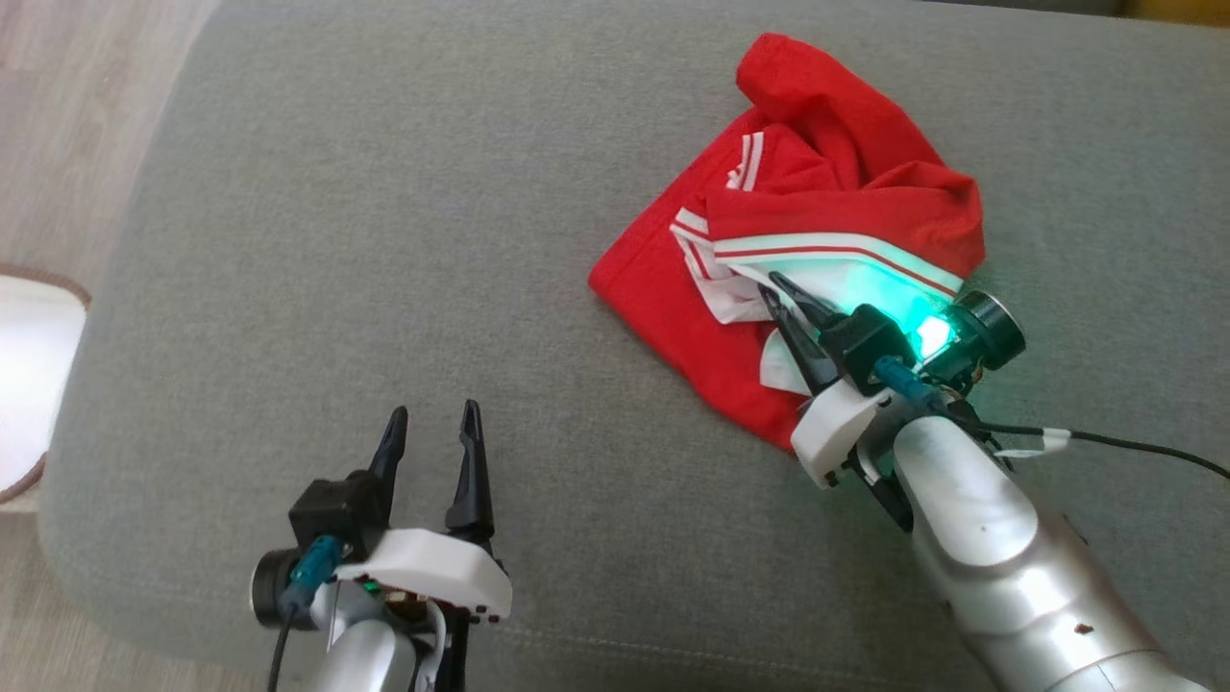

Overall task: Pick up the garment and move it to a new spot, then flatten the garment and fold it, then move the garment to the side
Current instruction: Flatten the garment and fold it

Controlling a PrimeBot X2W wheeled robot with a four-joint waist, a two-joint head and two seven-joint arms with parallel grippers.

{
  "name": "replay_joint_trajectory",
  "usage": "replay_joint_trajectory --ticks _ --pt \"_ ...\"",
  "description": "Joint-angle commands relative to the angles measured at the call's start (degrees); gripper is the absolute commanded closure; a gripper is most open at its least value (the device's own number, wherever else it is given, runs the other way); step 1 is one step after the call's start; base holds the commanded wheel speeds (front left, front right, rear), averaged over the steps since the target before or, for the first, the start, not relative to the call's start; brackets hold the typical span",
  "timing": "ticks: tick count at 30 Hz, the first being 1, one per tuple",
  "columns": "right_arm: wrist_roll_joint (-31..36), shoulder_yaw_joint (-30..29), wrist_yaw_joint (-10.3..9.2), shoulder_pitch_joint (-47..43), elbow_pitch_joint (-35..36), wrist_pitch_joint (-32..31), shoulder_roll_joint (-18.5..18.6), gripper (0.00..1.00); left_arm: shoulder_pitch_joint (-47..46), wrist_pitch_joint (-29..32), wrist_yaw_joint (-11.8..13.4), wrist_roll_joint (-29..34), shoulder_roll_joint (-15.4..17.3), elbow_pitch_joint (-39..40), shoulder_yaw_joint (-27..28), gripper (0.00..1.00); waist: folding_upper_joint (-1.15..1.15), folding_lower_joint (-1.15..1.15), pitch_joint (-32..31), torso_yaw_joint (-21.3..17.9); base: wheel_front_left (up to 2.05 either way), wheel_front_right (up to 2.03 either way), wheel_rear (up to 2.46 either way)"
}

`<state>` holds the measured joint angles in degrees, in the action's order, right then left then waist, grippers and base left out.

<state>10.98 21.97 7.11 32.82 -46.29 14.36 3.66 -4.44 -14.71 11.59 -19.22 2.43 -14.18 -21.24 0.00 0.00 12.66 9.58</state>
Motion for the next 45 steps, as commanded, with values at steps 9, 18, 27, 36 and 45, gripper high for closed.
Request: replay_joint_trajectory --ticks 9,18,27,36,45 --pt "-7.4 1.2 0.37 -1.1 7.0 0.6 -0.8 1.0 -1.6 -0.3 -0.4 0.4 0.4 1.9 2.1 0.0 0.0 0.0 -1.7 -3.0 0.0 0.0 0.0" --pt "-11.0 -4.5 0.37 -0.7 13.6 0.6 -0.1 1.0 -0.5 -0.3 -1.5 0.2 0.4 1.1 2.3 0.0 0.0 0.0 -4.8 -5.1 0.0 0.0 0.0" --pt "-14.5 -17.1 0.37 -3.1 9.1 0.6 4.3 0.89 -0.3 -0.3 -2.3 0.1 0.4 0.6 0.7 0.0 0.0 0.0 -4.8 -5.5 0.0 0.0 0.0" --pt "-12.0 -31.0 0.37 -7.1 5.8 0.6 5.4 0.0 -1.7 -0.3 -2.5 0.6 0.4 0.3 0.2 0.0 0.0 0.0 -3.0 -7.2 0.0 0.0 0.0" --pt "-10.0 -31.1 0.37 -11.7 13.8 0.6 2.0 0.0 -2.2 -0.3 -2.7 0.7 0.4 -0.1 0.4 0.0 0.0 0.0 -3.0 -8.2 0.0 0.0 0.0"
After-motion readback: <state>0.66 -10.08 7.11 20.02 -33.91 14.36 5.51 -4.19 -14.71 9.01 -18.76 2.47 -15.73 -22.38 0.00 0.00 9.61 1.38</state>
